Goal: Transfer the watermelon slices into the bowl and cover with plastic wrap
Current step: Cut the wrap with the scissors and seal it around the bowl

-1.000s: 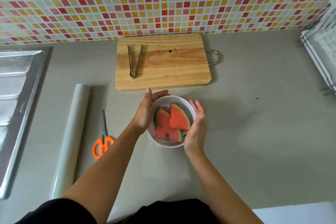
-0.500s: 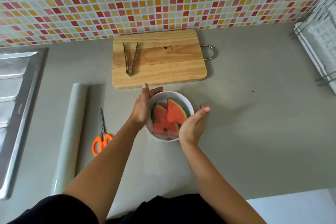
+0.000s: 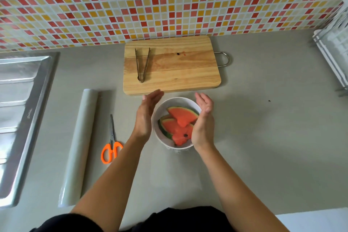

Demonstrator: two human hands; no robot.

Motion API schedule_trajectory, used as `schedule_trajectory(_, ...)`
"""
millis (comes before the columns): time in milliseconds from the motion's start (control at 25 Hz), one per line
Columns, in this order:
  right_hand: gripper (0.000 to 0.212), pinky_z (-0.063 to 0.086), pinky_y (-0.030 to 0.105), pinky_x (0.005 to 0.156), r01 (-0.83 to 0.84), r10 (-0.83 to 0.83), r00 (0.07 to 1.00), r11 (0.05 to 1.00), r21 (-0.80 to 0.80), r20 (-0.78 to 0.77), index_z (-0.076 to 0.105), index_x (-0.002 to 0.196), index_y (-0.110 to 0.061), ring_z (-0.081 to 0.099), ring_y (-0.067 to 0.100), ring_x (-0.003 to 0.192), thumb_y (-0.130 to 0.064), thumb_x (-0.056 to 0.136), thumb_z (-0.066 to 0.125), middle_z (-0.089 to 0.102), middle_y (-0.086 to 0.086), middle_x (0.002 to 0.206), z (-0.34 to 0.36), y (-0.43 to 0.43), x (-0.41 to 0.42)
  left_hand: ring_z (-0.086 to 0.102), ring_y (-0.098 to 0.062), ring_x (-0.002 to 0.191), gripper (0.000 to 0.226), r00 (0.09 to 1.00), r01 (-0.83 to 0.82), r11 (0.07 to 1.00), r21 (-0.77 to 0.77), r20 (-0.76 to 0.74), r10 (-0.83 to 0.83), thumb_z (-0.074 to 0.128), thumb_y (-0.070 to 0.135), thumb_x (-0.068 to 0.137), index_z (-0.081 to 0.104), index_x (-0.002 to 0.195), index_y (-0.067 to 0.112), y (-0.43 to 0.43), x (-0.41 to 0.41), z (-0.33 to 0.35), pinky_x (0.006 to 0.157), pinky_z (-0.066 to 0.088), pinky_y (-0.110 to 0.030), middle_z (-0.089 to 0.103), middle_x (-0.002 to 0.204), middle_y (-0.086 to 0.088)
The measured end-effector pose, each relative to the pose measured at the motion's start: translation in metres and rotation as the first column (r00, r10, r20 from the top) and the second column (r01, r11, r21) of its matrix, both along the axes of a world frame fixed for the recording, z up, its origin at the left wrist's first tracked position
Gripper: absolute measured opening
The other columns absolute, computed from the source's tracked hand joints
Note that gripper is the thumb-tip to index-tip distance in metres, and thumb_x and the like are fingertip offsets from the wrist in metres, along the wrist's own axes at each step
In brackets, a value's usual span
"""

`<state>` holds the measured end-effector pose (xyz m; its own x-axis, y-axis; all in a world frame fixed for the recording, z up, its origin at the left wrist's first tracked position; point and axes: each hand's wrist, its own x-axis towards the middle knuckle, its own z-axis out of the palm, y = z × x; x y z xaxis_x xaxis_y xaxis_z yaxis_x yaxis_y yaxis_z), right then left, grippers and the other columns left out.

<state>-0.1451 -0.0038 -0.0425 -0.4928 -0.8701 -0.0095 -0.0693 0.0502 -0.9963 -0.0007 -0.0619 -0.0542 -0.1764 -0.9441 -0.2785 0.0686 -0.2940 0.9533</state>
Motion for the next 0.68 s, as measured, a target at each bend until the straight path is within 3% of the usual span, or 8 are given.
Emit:
schedule_trajectory(80, 0.1, 0.033, -0.002, 0.081, -0.062, 0.066, 0.997, 0.994, 0.088, -0.047, 0.037, 0.132, -0.021, 0.051, -0.018, 0.102, -0.088, 0.065, 0.007, 0.056, -0.009, 0.124, 0.001, -0.006, -0.002, 0.056, -0.015, 0.119, 0.053, 0.993, 0.116, 0.993, 0.022, 0.004, -0.116, 0.022, 0.057, 0.09, 0.059, 0.119, 0.031, -0.004, -0.005, 0.001, 0.104, 0.041, -0.039, 0.062, 0.127, 0.004)
schedule_trajectory(160, 0.102, 0.034, -0.003, 0.071, -0.075, 0.085, 0.994, 0.987, 0.142, -0.068, 0.037, 0.132, -0.023, 0.052, -0.023, 0.085, -0.089, 0.062, 0.003, 0.06, -0.015, 0.114, 0.003, -0.011, -0.008, 0.06, -0.015, 0.114, 0.055, 0.996, 0.093, 0.995, 0.047, 0.006, -0.094, 0.023, 0.061, 0.089, 0.062, 0.116, 0.033, -0.002, -0.008, -0.002, 0.098, 0.045, -0.038, 0.066, 0.12, 0.006)
schedule_trajectory(240, 0.103, 0.037, 0.003, 0.067, -0.039, 0.062, 0.992, 0.979, 0.2, -0.109, 0.037, 0.132, -0.023, 0.055, -0.016, 0.076, -0.089, 0.062, 0.0, 0.061, -0.02, 0.104, 0.005, -0.015, -0.009, 0.062, -0.014, 0.11, 0.059, 0.996, 0.044, 0.998, 0.052, 0.075, -0.047, 0.02, 0.068, 0.087, 0.066, 0.11, 0.038, 0.0, -0.011, -0.003, 0.097, 0.047, -0.04, 0.068, 0.116, 0.007)
schedule_trajectory(360, 0.091, 0.035, 0.023, 0.064, 0.105, -0.042, 0.978, 0.945, 0.311, -0.202, 0.044, 0.123, -0.022, 0.049, 0.001, 0.066, -0.082, 0.068, 0.003, 0.052, -0.024, 0.076, 0.008, -0.019, -0.003, 0.062, -0.013, 0.107, 0.064, 0.977, 0.007, 0.999, 0.042, 0.213, -0.015, 0.016, 0.073, 0.084, 0.069, 0.103, 0.042, -0.001, -0.011, 0.001, 0.098, 0.048, -0.041, 0.07, 0.11, 0.006)
schedule_trajectory(440, 0.078, 0.031, 0.024, 0.058, 0.151, -0.076, 0.973, 0.925, 0.349, -0.218, 0.047, 0.112, -0.019, 0.046, 0.003, 0.062, -0.075, 0.073, 0.008, 0.047, -0.021, 0.067, 0.008, -0.022, -0.002, 0.061, -0.013, 0.106, 0.065, 0.965, 0.007, 0.999, 0.041, 0.261, -0.018, 0.013, 0.072, 0.085, 0.069, 0.102, 0.042, -0.001, -0.011, 0.002, 0.099, 0.047, -0.041, 0.069, 0.108, 0.007)
schedule_trajectory(560, 0.07, 0.033, 0.029, 0.066, 0.147, -0.072, 0.979, 0.896, 0.418, -0.19, 0.044, 0.113, -0.016, 0.052, 0.022, 0.076, -0.07, 0.082, 0.011, 0.053, -0.01, 0.073, 0.003, -0.026, -0.002, 0.06, -0.017, 0.105, 0.072, 0.935, 0.051, 0.996, 0.067, 0.347, -0.071, 0.009, 0.073, 0.084, 0.067, 0.109, 0.037, 0.001, -0.01, 0.004, 0.098, 0.047, -0.042, 0.068, 0.11, 0.002)
schedule_trajectory(680, 0.08, 0.034, 0.029, 0.079, 0.162, -0.106, 0.982, 0.896, 0.412, -0.157, 0.043, 0.124, -0.013, 0.055, 0.03, 0.105, -0.072, 0.08, 0.009, 0.06, 0.009, 0.109, -0.006, -0.022, -0.011, 0.055, -0.021, 0.117, 0.084, 0.925, 0.12, 0.99, 0.077, 0.353, -0.14, 0.006, 0.079, 0.078, 0.059, 0.123, 0.032, -0.002, -0.001, 0.003, 0.103, 0.042, -0.045, 0.062, 0.125, -0.001)
